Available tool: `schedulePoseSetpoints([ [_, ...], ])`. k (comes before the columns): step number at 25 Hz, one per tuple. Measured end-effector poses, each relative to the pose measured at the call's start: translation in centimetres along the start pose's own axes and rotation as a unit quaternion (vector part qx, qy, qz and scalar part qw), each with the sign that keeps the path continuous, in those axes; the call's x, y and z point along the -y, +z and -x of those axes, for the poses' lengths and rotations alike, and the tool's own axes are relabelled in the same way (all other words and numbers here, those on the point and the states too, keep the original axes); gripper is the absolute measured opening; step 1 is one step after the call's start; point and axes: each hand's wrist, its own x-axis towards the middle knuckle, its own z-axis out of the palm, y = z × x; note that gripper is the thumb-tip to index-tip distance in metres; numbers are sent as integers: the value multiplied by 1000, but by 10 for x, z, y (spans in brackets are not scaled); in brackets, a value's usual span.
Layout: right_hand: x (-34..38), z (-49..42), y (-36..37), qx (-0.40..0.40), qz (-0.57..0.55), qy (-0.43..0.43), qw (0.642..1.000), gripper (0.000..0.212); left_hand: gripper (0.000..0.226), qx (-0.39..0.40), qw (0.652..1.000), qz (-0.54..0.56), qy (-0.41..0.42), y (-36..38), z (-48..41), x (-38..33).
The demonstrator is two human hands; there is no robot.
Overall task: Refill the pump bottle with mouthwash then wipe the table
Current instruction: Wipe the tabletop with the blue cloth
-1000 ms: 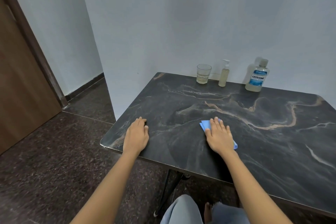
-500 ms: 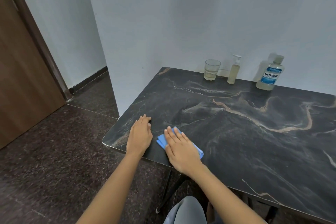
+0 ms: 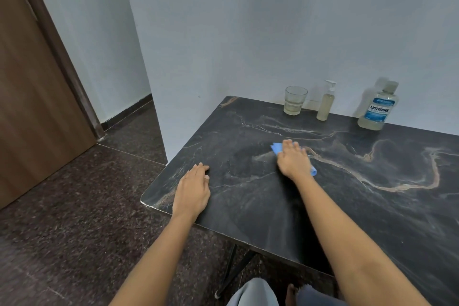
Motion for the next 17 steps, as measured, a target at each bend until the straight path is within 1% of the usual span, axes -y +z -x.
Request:
schedulePoseSetpoints([
  [3, -40, 38, -11, 11, -3, 42, 999, 54, 38, 6, 1000, -6, 2, -1, 1, -3],
  [6, -38, 97, -13, 40, 8, 29, 999, 54, 38, 7, 1000, -3, 2, -2, 2, -4],
  [7, -32, 119, -11, 50, 23, 7, 998, 57, 38, 9, 1000, 0, 1, -2, 2, -4],
  [8, -21, 143, -8, 53, 35, -27, 998, 63, 38, 8, 1000, 10, -3, -2, 2, -4],
  [10, 10, 188, -4, 49, 24, -108, 993, 83, 36, 0, 999, 43, -20, -4, 3, -5],
  [11, 28, 205, -1, 54, 11, -136, 989, 86, 35, -7, 998, 56, -26, -4, 3, -5],
  [14, 74, 216, 11, 59, -21, -183, 981, 86, 32, -29, 997, 67, -37, -2, 4, -3],
  [16, 99, 195, 19, 56, -17, -215, 975, 86, 31, -54, 995, 68, -51, -2, 4, -4],
  [17, 109, 180, 24, 59, -13, -229, 972, 81, 31, -63, 994, 67, -58, -2, 4, -4],
])
